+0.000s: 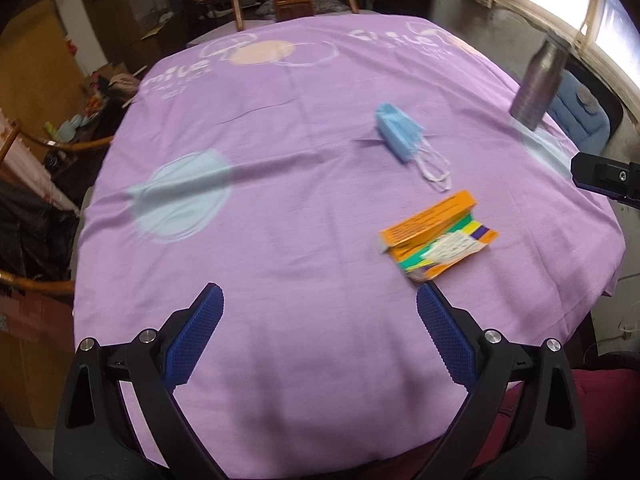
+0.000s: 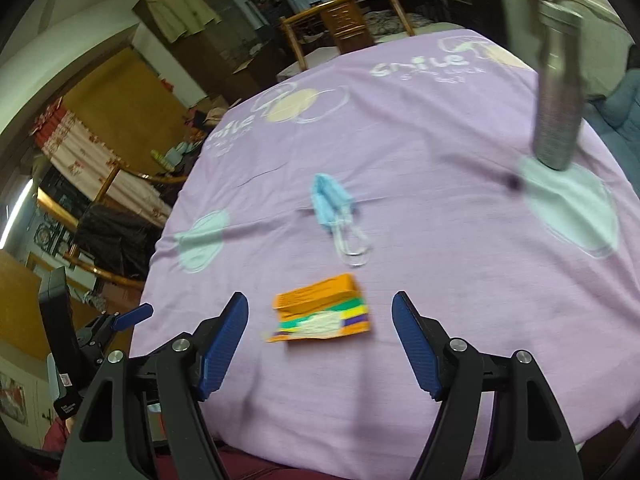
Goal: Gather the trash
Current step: 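Bring both open tools toward the orange-green box and blue face mask, then lower the left tool over the orange-green box and close on it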
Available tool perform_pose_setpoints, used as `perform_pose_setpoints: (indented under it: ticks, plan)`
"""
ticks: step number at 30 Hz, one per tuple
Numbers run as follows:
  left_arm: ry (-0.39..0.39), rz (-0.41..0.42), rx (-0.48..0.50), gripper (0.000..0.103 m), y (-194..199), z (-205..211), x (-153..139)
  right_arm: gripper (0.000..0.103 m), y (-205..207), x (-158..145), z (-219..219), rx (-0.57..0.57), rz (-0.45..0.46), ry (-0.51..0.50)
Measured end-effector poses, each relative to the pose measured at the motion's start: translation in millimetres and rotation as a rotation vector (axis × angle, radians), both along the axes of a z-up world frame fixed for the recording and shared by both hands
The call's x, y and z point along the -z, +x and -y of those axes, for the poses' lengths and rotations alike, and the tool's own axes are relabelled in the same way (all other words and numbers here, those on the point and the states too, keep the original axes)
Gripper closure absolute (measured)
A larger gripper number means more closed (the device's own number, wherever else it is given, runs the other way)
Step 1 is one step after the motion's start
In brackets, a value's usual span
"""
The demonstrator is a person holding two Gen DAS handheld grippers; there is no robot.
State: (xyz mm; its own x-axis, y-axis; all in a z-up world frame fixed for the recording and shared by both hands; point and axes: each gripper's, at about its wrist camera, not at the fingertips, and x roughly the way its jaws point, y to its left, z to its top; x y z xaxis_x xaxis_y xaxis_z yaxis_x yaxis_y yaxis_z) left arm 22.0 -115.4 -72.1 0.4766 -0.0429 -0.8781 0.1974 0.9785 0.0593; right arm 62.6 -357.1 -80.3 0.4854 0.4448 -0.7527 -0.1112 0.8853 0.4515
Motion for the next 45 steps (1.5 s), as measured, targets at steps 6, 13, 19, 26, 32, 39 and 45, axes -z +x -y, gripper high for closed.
perform_pose_setpoints:
  ticks: [6, 13, 19, 26, 32, 39, 45]
  plan:
    - [0.083, -0.066, 0.120, 0.009, 10.8, 58.9, 21.2, 0.029, -2.4, 31.8, 52.9, 0.069, -0.074, 0.051]
    - [0.131, -0.139, 0.283, 0.009, 29.4, 97.2, 47.8, 0.029, -3.8, 53.5, 76.3, 0.131, -0.090, 0.076]
    - [0.144, -0.177, 0.405, 0.009, 54.6, 120.5, 72.4, 0.029, -12.1, 56.5, 91.6, 0.242, -0.093, 0.063]
    - [0.096, -0.243, 0.264, 0.009, 105.2, 105.5, 92.1, 0.028, -19.8, 59.3, 98.8, 0.330, -0.109, 0.040]
    - [0.002, -0.253, -0.004, 0.009, 126.3, 27.1, 80.6, 0.028, -6.3, 55.8, 94.0, 0.292, -0.098, 0.028]
    - [-0.119, -0.240, -0.051, 0.009, 97.6, -1.6, 64.7, 0.028, 15.4, 54.9, 61.6, 0.138, -0.089, -0.014]
    - [-0.110, -0.249, 0.054, 0.009, 103.7, 27.4, 72.0, 0.028, 15.4, 49.2, 50.6, 0.108, -0.081, -0.043]
